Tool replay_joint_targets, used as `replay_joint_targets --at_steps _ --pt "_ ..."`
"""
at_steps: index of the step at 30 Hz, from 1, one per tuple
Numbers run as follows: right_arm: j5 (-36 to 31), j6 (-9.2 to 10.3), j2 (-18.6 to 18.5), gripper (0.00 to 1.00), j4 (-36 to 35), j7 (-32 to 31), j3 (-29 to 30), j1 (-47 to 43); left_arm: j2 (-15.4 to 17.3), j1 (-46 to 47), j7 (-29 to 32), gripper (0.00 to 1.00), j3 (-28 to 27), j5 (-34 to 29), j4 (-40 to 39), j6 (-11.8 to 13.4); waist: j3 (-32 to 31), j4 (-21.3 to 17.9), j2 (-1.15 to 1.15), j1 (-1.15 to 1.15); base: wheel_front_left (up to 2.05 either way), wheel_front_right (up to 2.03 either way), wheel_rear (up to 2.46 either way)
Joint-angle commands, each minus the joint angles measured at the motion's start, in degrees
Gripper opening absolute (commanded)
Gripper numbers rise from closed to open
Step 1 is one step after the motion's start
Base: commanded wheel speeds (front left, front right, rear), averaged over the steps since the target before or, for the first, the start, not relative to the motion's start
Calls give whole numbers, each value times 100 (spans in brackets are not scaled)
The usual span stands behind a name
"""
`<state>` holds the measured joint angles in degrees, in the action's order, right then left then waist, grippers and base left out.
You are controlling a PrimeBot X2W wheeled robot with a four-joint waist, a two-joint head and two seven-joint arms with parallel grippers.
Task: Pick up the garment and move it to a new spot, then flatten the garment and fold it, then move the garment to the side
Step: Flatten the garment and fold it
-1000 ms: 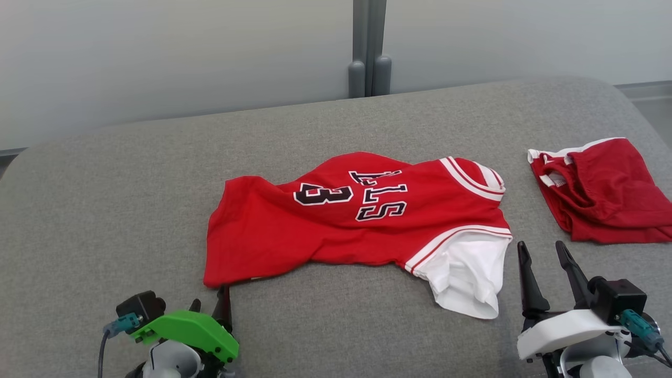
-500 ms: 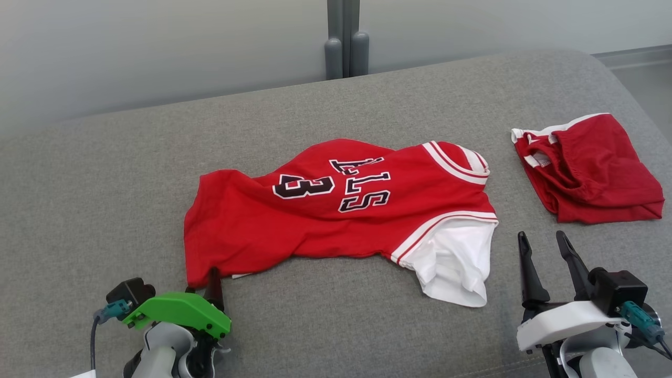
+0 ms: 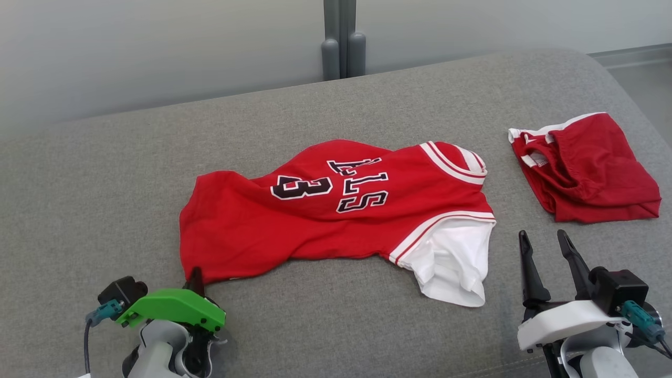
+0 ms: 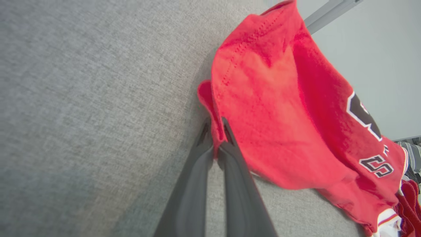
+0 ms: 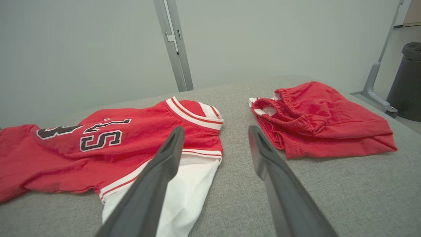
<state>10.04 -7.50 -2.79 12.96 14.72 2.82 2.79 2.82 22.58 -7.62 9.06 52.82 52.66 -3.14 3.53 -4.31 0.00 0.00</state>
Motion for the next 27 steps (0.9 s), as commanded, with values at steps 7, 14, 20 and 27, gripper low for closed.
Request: replay_joint_targets --at_steps 7,14,20,27 --pt "-47 1 -23 100 -4 -31 35 -161 123 -65 -432 0 -8 -135 -415 -159 -72 59 0 0 0 0 0" --pt "30 1 -22 100 79 -160 -40 -320 333 -463 -612 0 -104 -238 -1604 -25 -126 167 0 0 0 0 0" --pt "101 1 -22 100 212 -272 -231 -413 512 -1108 -428 0 -102 -342 -2918 390 -112 256 0 0 0 0 0" --pt "299 1 -24 100 485 -399 -1052 -272 480 -1674 -194 0 -13 -408 -3737 811 -34 342 0 0 0 0 0"
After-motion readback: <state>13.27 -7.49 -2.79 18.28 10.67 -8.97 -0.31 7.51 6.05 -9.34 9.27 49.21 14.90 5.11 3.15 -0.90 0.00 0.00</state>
